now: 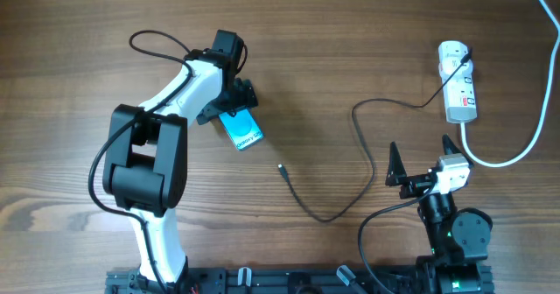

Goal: Plug charger to phone and switch on socket
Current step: 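Lift the phone with the left gripper and tilt it upright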

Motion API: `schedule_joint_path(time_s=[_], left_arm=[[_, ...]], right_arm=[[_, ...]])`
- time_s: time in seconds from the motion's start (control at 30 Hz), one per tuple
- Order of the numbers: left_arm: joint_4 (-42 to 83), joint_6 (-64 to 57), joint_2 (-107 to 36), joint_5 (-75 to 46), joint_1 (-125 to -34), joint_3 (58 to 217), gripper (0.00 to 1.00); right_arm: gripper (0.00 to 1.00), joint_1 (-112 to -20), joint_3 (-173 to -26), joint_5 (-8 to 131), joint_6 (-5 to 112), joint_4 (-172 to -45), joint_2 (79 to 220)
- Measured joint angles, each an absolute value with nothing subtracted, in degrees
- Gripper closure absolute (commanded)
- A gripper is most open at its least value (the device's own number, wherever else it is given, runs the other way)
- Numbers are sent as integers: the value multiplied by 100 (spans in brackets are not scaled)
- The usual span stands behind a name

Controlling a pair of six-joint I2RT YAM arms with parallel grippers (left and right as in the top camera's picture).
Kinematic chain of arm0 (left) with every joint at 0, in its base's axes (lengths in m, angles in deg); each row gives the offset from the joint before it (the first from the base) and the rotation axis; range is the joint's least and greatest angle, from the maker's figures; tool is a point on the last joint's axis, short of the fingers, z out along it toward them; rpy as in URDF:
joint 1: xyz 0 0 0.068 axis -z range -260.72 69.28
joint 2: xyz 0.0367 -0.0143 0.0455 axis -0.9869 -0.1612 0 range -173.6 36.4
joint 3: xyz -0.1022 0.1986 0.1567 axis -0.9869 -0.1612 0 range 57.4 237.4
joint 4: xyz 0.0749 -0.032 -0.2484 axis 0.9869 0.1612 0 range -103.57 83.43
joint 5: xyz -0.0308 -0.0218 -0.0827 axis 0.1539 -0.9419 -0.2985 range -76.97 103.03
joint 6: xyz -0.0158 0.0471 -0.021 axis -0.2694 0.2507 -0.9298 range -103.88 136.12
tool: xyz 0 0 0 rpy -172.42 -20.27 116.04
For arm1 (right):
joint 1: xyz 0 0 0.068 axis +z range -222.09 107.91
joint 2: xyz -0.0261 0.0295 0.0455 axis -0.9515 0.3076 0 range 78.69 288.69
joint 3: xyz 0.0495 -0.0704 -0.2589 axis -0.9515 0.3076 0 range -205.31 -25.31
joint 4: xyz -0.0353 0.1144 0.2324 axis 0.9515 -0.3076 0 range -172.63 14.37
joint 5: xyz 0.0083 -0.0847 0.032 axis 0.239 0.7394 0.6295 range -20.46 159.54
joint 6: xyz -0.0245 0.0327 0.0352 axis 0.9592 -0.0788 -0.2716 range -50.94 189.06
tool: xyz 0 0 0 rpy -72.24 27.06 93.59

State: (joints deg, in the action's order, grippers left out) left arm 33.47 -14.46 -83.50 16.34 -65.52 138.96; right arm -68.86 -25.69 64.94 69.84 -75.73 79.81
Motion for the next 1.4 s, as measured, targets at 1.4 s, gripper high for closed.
schedule_joint_path(time_s=[1.4], left_arm=[[3409, -1599, -8293, 1444, -6080, 13810, 25]], right_arm=[[0, -6886, -2569, 6494, 6986, -7573, 7981]])
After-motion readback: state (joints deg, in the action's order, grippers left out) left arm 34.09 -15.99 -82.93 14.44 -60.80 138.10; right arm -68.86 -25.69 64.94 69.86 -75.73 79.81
